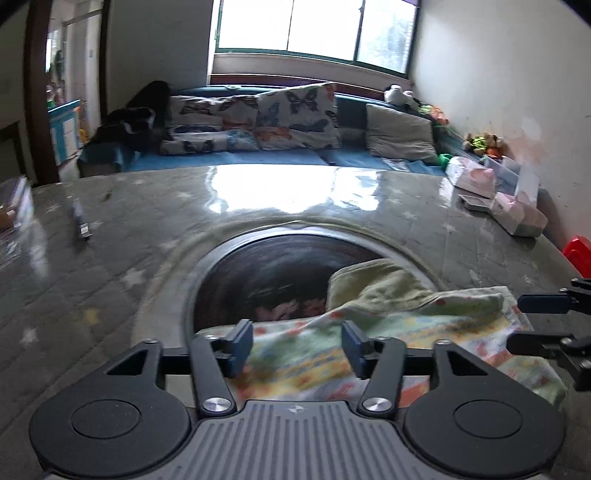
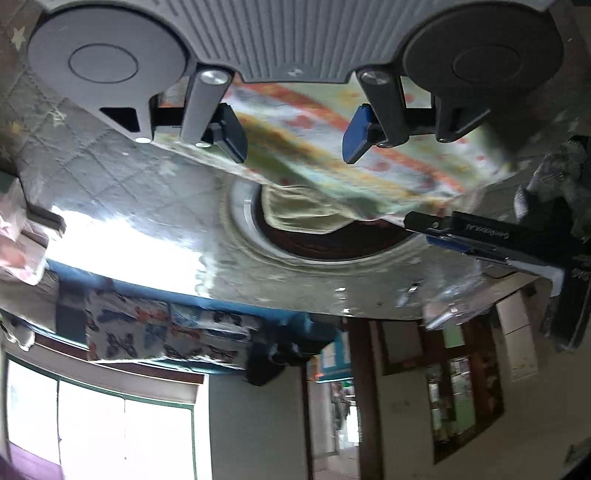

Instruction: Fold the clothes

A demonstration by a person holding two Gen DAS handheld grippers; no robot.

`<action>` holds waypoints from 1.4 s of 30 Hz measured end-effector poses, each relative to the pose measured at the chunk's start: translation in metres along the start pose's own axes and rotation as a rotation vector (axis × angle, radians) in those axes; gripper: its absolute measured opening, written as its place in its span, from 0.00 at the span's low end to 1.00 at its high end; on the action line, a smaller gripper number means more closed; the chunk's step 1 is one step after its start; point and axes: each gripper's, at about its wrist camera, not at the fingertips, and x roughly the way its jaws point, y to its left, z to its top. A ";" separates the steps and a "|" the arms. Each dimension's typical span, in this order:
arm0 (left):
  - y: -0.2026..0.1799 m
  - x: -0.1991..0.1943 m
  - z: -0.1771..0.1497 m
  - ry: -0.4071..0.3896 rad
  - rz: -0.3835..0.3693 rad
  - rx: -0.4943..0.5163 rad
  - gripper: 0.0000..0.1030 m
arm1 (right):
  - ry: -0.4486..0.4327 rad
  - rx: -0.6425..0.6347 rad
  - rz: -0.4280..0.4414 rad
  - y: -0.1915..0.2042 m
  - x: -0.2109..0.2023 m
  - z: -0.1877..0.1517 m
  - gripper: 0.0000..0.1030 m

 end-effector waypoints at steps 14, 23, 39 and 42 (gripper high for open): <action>0.002 -0.052 -0.057 -0.012 0.069 0.027 0.67 | 0.016 -0.225 0.086 0.094 0.010 -0.015 0.64; 0.012 -0.050 -0.073 -0.012 0.110 0.045 0.70 | 0.044 -0.242 0.075 0.100 0.012 -0.018 0.63; 0.032 -0.056 -0.079 -0.008 0.115 -0.015 0.74 | 0.055 -0.177 0.088 0.093 0.006 -0.016 0.41; 0.032 -0.056 -0.079 -0.008 0.114 -0.015 0.74 | 0.094 -0.159 0.100 0.088 0.009 -0.026 0.38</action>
